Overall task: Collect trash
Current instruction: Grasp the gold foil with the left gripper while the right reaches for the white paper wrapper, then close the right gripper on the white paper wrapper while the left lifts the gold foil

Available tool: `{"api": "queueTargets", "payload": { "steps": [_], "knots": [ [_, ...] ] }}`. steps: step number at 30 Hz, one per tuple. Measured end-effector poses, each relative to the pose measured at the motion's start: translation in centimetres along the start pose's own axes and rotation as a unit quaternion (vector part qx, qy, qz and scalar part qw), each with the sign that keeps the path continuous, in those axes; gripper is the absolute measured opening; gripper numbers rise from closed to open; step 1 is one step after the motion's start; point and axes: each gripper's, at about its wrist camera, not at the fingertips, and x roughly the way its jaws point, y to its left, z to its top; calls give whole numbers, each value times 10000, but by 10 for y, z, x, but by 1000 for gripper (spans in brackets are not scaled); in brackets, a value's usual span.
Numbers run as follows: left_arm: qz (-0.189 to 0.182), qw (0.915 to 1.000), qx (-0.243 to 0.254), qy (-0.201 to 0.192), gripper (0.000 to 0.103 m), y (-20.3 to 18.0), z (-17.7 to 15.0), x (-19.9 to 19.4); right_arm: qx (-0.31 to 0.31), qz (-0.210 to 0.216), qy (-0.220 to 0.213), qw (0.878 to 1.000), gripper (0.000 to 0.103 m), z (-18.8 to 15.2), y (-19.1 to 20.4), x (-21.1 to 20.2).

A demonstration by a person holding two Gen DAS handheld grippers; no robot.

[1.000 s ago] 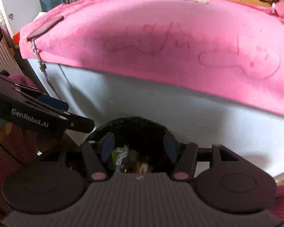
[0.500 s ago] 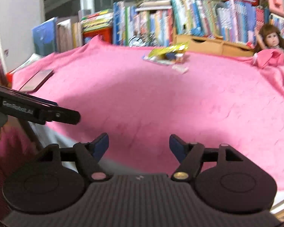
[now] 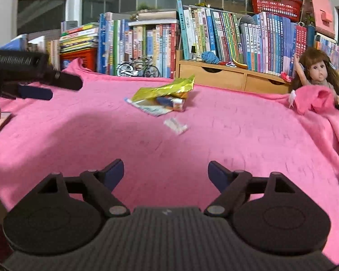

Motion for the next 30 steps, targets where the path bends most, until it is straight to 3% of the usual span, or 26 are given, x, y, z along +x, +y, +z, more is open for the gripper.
{"api": "queueTargets", "payload": {
  "steps": [8, 13, 17, 21, 23, 24, 25, 26, 27, 28, 30],
  "knots": [
    [350, 9975, 491, 372, 88, -20, 34, 112, 514, 83, 176, 9985, 90, 31, -19, 80],
    [-229, 9973, 704, 27, 92, -37, 40, 147, 289, 57, 342, 9990, 90, 39, -11, 112],
    [276, 9929, 1107, 345, 93, -56, 46, 190, 244, 11, 386, 9990, 90, 43, -13, 129],
    [319, 9929, 1043, 480, 92, -59, 46, 222, 320, 58, 443, 9985, 90, 44, -17, 139],
    [285, 9930, 972, 605, 88, -55, 42, 227, 322, 128, 479, 9982, 89, 45, -19, 143],
    [254, 9931, 930, 666, 79, -54, 42, 232, 327, 149, 500, 9981, 84, 44, -19, 145],
    [226, 9933, 908, 679, 63, -52, 40, 233, 325, 174, 516, 9980, 81, 44, -19, 146],
    [221, 9936, 890, 654, 55, -49, 39, 233, 312, 187, 527, 9979, 73, 44, -19, 147],
    [226, 9941, 845, 639, 36, -47, 39, 234, 300, 194, 529, 9980, 60, 44, -19, 147],
    [188, 9945, 765, 694, 19, -44, 40, 233, 295, 181, 513, 9981, 56, 43, -19, 146],
    [52, 9952, 524, 826, 9, -36, 42, 234, 318, 185, 480, 9982, 39, 43, -20, 145]
  ]
}}
